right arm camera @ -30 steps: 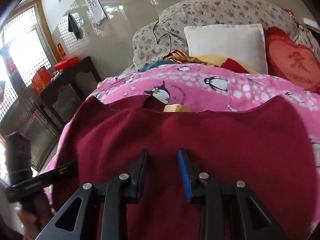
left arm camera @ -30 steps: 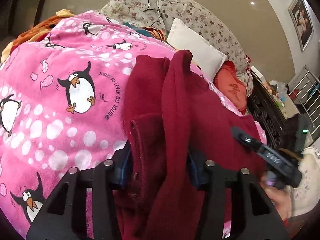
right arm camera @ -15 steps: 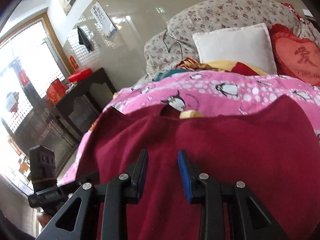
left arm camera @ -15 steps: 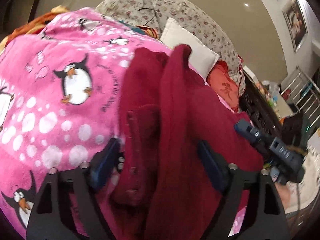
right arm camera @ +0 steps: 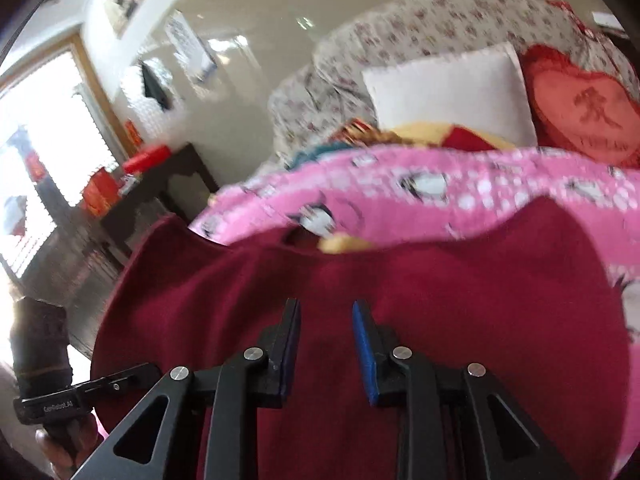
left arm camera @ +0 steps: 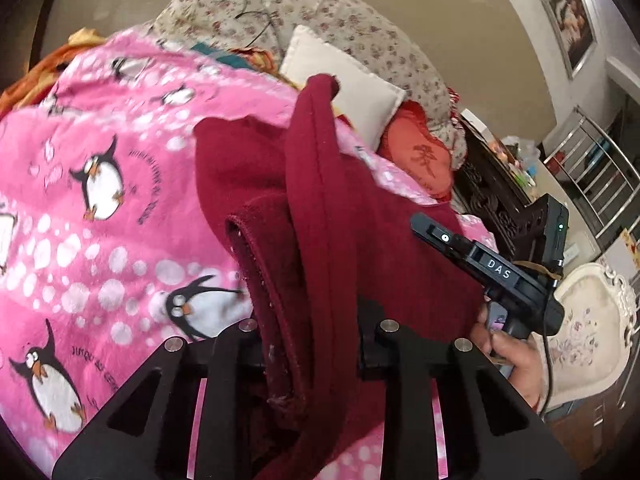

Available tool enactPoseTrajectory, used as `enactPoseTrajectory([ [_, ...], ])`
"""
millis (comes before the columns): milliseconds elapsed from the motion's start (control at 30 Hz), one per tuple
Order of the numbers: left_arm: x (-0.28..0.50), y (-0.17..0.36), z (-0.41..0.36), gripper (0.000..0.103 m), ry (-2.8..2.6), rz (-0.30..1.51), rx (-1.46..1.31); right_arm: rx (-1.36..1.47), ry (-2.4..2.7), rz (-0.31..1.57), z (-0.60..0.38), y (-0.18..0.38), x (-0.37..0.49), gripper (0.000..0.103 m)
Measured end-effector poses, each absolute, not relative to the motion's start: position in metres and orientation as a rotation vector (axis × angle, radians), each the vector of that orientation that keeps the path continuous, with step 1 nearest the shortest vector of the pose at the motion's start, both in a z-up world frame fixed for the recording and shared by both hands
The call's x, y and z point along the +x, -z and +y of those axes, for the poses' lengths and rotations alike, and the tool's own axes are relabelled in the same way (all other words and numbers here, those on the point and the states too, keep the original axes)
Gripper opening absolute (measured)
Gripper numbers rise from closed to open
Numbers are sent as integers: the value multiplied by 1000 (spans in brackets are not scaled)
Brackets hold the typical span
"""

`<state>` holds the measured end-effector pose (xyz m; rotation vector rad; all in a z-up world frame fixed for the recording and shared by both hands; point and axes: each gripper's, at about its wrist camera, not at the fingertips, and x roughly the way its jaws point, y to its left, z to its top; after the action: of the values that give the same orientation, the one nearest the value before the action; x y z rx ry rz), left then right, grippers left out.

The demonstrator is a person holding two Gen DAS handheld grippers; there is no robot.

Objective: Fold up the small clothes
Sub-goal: 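Fold the lifted half over the other half with both grippers, then open them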

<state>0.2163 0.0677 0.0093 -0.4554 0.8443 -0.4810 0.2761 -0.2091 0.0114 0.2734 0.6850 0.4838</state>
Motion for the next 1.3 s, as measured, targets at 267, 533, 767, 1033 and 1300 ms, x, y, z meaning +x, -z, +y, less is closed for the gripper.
enactPoseTrajectory([
  [267, 199, -57, 8, 23, 528, 833, -341, 393, -524, 821, -230, 1, 301, 26],
  [533, 197, -43, -91, 23, 582, 879, -246, 602, -534, 837, -312, 5, 277, 32],
  [767, 193, -19, -132, 56, 632, 875, -269, 1029, -638, 759, -365, 11, 269, 70],
  [1033, 160, -42, -122, 84, 747, 836, -224, 1081, -706, 734, -374, 14, 259, 75],
  [1300, 145, -5, -91, 84, 637, 858, -228, 488, -563, 825, -308, -11, 252, 16],
])
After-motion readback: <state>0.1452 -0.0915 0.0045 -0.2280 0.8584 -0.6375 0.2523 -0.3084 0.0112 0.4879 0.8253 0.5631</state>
